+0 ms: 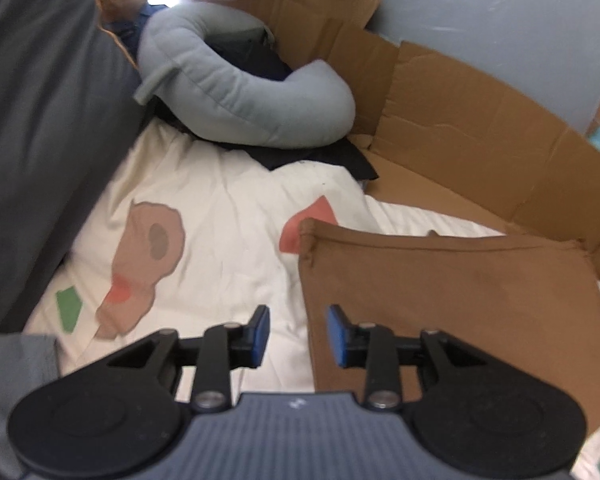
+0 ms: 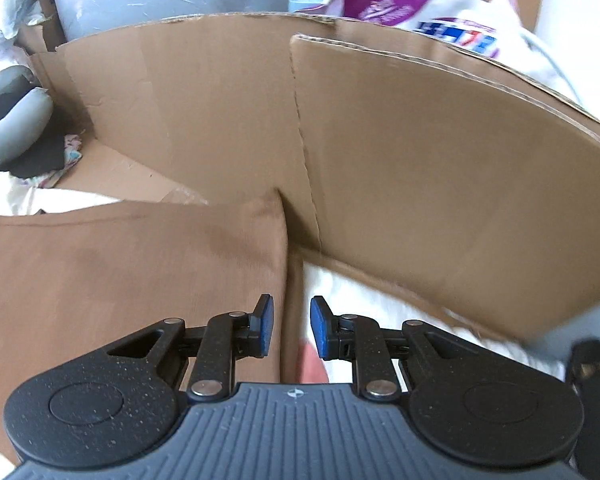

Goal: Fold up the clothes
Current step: 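Open both tools and release the folded shirt onto the bed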

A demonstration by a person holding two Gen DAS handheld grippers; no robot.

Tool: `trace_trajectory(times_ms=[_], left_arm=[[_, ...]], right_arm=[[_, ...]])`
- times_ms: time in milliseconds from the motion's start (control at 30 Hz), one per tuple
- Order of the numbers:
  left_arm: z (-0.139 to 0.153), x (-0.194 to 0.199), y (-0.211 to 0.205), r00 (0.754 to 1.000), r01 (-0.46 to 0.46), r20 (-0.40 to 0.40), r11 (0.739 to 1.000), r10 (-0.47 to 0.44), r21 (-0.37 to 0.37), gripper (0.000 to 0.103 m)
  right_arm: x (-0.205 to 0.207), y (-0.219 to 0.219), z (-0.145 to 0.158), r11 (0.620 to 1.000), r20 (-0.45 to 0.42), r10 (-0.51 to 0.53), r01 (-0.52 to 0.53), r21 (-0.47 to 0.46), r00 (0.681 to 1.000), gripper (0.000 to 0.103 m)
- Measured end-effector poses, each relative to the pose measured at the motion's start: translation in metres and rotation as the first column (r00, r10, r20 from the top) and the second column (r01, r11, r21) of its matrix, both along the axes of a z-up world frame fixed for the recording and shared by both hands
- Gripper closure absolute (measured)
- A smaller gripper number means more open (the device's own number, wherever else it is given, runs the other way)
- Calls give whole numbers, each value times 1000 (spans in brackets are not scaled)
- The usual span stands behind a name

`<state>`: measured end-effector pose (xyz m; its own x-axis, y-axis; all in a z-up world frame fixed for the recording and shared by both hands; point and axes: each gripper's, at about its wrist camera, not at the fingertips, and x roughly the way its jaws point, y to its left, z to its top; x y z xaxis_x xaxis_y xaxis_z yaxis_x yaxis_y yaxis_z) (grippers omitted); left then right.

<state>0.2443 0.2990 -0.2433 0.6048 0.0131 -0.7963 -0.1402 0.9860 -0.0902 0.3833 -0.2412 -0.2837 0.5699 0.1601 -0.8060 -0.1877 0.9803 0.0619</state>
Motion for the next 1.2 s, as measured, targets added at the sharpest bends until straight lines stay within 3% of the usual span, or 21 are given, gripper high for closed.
trace_trajectory(times_ms=[200,367,467,600,800,1067,1200], left_arm=[[13,-46,-4,1000,-7,4,1000,7,-22,63],[17,-84,-20,999,-35,28,999,36,-33,63],[13,-101,-38,998,4,56,999,-2,-32,63],[3,-115,-64,995,54,86,999,-53,-7,62],[-31,-113,-93,994,89,69,996,-87,-26,58],[-70,-109,-132,991,127,50,991,-126,-31,57],[-82,-104,-149,991,129,43,991,-128,-28,52]], right_arm=[[-44,-21,26,999,-16,-19,19,28,1000,76],[-66,-15,36,999,3,-18,18,44,1000,76],[-86,-13,39,998,29,-17,15,61,999,76],[-111,-3,29,997,46,-14,10,74,999,76],[-142,30,1,998,63,56,-57,18,996,76],[-150,76,-31,993,86,115,-114,-9,990,76],[-147,97,-36,984,81,175,-172,-32,981,72]])
